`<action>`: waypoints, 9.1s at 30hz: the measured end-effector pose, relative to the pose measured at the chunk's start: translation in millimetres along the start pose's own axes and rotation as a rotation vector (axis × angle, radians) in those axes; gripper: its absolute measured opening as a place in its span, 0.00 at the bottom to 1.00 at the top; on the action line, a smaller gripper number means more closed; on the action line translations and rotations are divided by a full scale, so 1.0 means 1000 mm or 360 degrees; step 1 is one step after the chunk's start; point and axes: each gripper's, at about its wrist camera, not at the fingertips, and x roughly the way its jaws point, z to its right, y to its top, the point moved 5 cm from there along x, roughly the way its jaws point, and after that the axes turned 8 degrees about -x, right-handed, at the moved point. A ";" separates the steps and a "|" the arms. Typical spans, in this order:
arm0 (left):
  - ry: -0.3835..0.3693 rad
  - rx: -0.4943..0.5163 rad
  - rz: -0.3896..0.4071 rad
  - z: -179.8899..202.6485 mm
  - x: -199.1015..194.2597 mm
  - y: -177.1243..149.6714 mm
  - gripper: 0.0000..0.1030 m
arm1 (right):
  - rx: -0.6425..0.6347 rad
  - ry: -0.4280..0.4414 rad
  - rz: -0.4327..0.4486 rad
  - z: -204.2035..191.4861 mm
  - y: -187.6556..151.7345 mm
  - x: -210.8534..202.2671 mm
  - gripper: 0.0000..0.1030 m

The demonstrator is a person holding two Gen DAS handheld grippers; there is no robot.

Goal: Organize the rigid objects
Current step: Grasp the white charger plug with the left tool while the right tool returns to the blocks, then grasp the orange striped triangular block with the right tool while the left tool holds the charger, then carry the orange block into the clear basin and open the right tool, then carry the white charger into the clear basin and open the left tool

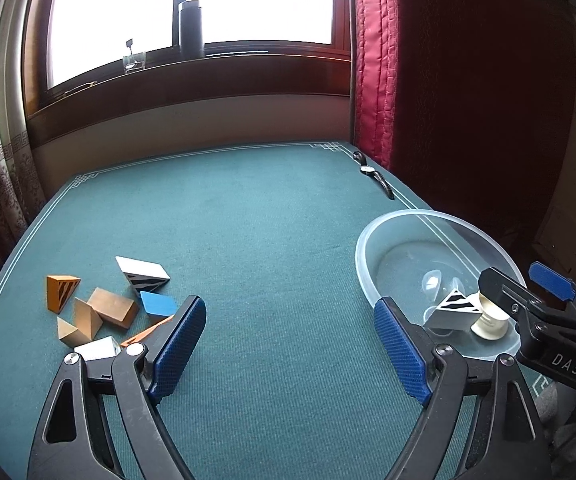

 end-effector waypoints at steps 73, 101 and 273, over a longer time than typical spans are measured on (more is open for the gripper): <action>0.0490 -0.0465 -0.0298 -0.176 0.042 -0.038 0.75 | -0.0499 0.0519 -0.0334 -0.155 -0.052 0.024 1.00; 0.0502 -0.0509 -0.0092 -0.204 -0.010 -0.002 0.61 | -0.0505 0.0747 -0.0491 -0.229 -0.026 0.083 0.99; -0.0225 0.0192 -0.0331 0.073 0.056 -0.005 0.70 | 0.0215 0.0018 -0.0192 0.037 0.038 0.054 0.84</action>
